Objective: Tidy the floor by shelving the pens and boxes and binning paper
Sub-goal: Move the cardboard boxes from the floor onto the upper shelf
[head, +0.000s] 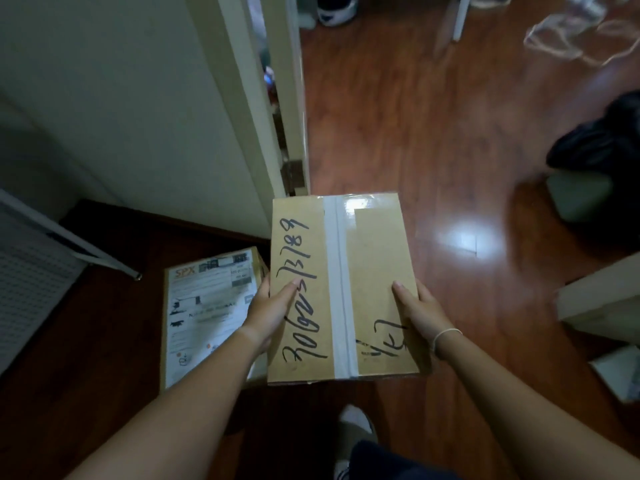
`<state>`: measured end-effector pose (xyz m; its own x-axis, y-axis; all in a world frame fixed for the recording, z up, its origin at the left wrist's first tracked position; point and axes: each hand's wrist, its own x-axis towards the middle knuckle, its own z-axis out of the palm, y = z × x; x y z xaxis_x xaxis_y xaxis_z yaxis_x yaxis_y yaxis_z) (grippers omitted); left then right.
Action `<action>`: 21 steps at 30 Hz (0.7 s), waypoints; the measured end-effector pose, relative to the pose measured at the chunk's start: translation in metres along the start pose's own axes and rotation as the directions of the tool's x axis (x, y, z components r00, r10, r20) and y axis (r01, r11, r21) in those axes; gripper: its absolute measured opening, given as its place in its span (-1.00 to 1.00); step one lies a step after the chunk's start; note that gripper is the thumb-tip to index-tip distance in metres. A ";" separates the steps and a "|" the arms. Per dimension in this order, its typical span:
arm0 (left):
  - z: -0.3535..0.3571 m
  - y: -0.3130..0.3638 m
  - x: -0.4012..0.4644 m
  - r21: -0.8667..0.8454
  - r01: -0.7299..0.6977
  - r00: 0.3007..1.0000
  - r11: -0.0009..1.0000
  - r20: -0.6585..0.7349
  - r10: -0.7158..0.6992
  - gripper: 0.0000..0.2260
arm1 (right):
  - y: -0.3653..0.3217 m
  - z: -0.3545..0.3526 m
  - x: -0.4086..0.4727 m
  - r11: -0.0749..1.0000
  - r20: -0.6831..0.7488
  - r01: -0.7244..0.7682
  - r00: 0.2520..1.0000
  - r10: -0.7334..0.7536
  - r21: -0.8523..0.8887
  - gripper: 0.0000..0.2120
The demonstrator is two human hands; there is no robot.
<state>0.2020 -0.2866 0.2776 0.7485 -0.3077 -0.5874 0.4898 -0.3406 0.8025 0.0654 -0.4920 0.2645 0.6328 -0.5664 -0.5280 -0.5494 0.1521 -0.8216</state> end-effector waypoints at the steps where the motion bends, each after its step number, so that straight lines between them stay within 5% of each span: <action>1: -0.007 0.016 -0.016 -0.010 -0.040 0.999 0.999 0.003 0.040 -0.56 | -0.018 -0.003 -0.012 0.999 0.017 0.039 0.999 -0.039 0.003 -0.57; 12: -0.162 0.127 -0.230 -0.086 -0.393 0.891 0.916 -0.283 0.355 -0.58 | -0.188 0.064 -0.169 0.883 0.274 0.411 0.843 -0.463 0.229 -0.55; 21: -0.314 0.169 -0.427 -0.014 -0.605 0.677 0.796 -0.536 0.505 -0.70 | -0.299 0.178 -0.322 0.814 0.616 0.434 0.536 -0.577 0.385 -0.57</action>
<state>0.1057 0.0666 0.6972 0.9934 0.0958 0.0638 -0.0569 -0.0727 0.9957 0.1231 -0.2111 0.6424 0.9925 0.1076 0.0585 0.0372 0.1900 -0.9811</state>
